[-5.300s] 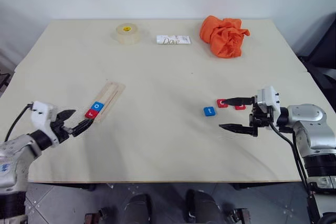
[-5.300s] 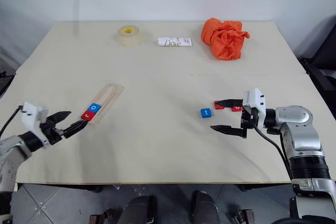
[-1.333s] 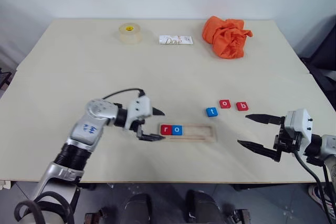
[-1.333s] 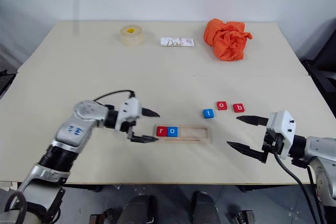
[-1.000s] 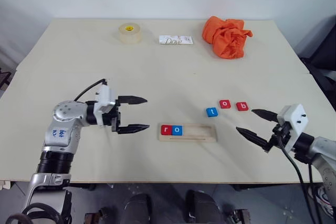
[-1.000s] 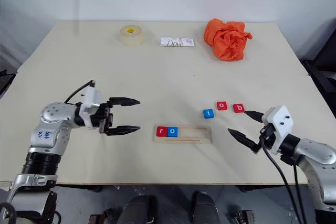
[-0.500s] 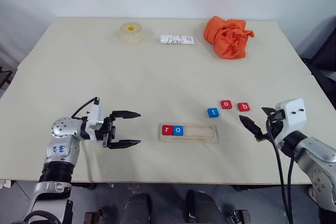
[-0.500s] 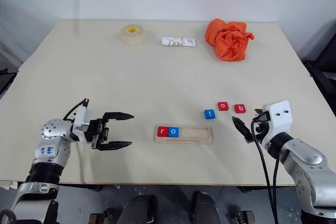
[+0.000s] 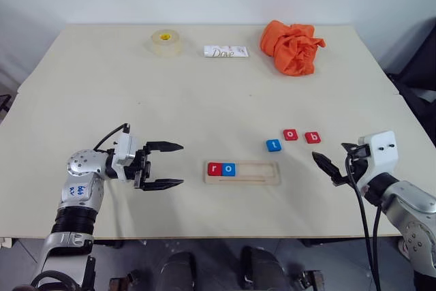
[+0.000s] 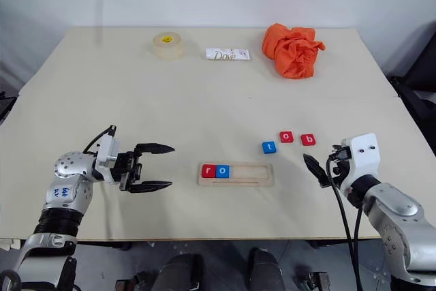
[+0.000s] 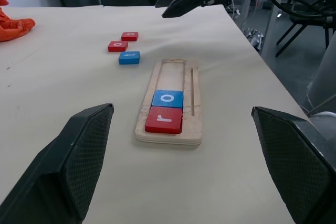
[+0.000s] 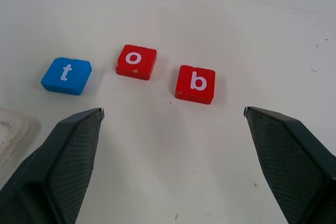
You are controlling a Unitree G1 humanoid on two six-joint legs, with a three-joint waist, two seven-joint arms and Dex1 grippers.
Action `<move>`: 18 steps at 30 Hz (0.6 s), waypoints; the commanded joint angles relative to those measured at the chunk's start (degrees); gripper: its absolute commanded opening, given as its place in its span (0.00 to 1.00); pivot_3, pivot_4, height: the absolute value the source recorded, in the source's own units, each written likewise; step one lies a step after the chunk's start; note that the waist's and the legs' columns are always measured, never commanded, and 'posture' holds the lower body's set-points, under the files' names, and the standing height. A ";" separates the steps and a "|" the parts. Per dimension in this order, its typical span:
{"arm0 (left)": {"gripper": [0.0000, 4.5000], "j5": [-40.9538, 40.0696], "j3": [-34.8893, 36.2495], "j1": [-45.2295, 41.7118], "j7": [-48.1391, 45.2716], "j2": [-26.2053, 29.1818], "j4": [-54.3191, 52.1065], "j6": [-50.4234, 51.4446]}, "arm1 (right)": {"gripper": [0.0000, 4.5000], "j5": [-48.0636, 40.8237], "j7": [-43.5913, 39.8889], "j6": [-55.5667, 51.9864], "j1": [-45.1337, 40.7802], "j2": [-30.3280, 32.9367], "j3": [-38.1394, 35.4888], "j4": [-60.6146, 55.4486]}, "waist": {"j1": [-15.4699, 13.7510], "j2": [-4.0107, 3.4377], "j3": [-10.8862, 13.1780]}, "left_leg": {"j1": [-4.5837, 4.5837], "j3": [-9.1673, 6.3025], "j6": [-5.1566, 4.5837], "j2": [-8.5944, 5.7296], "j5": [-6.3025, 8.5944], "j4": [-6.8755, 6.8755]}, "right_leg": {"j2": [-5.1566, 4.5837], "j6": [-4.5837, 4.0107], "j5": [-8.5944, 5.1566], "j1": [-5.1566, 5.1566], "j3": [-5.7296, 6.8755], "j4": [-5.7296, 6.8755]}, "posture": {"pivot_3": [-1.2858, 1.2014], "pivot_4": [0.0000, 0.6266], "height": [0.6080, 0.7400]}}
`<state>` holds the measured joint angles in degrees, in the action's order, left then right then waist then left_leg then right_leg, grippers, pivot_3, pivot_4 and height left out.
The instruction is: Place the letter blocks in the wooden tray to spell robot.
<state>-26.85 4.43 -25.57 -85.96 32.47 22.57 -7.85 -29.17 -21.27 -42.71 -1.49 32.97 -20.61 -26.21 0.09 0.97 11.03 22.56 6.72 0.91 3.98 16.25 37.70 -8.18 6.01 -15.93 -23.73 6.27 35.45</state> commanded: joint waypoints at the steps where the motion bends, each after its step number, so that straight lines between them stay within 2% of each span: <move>1: 1.00 -1.36 0.13 0.27 -2.06 0.39 -2.58 0.15 | 1.00 0.45 1.88 -0.51 -3.09 -0.65 0.34 1.54 | 0.24 0.00 0.00 | -0.02 0.00 0.00 0.00 0.00 0.00 | 0.00 0.00 0.00 0.01 -0.01 0.00 | 0.52 0.24 1.00; 11: 1.00 -1.90 -0.05 2.93 -0.30 -0.19 -7.26 1.24 | 1.00 9.82 4.86 6.11 -14.70 -3.32 7.26 20.45 | 0.32 0.00 0.00 | 0.01 0.03 0.00 0.01 0.00 -0.05 | 0.01 0.00 0.00 -0.05 -0.01 0.00 | 0.52 0.24 1.00; 18: 1.00 -2.06 0.32 5.26 1.33 -0.54 -10.09 1.67 | 1.00 12.32 3.95 8.72 -18.00 -4.03 9.10 27.02 | 0.34 0.00 0.00 | 0.02 0.05 0.00 0.01 0.00 -0.05 | 0.01 0.00 0.00 -0.06 -0.02 0.00 | 0.52 0.24 1.00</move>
<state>-27.57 3.90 -20.99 -84.90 31.98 14.32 -6.13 -17.55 -16.87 -35.29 -19.11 28.76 -11.37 0.76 0.42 0.96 11.03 22.58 6.77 0.91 3.99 16.25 37.64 -8.17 6.01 -15.94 -23.79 6.25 35.45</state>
